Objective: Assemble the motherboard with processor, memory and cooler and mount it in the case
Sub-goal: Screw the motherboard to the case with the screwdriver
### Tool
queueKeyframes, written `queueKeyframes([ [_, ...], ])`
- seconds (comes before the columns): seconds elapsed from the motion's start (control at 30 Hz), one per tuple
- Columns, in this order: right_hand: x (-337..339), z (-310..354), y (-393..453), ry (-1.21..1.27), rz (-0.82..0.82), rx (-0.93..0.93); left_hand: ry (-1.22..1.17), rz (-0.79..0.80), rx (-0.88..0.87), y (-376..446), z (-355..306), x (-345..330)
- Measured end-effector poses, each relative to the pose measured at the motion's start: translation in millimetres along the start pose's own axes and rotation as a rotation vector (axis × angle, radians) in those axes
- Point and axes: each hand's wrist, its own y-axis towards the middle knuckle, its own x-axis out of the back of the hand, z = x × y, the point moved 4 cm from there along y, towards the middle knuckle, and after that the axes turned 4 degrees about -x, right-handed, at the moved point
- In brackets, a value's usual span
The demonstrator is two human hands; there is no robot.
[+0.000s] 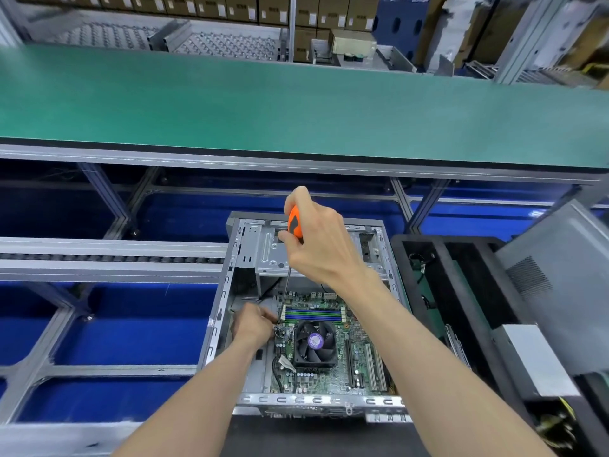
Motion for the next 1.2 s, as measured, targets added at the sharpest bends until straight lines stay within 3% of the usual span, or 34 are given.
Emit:
queueKeyframes([
  [0.47,-6,2,10,-0.054,0.102,0.040,0.007,0.020,-0.019,-3,-4,1],
  [0.63,-4,6,15,-0.349,0.132,0.048,0.012,0.028,-0.024,-4,-4,0],
  [0.8,-1,14,21,-0.280,0.340,0.061,0.020,0.025,-0.040,-5,-4,0],
  [0.97,1,15,21,-0.409,0.279,0.036,0.019,0.019,-0.051,-5,-4,0],
  [1.13,6,21,22,-0.373,0.416,0.057,0.007,0.022,-0.050,-6,-3,0],
  [1.2,6,21,21,-0.438,0.367,0.036,0.007,0.026,-0.047,-6,-4,-1],
])
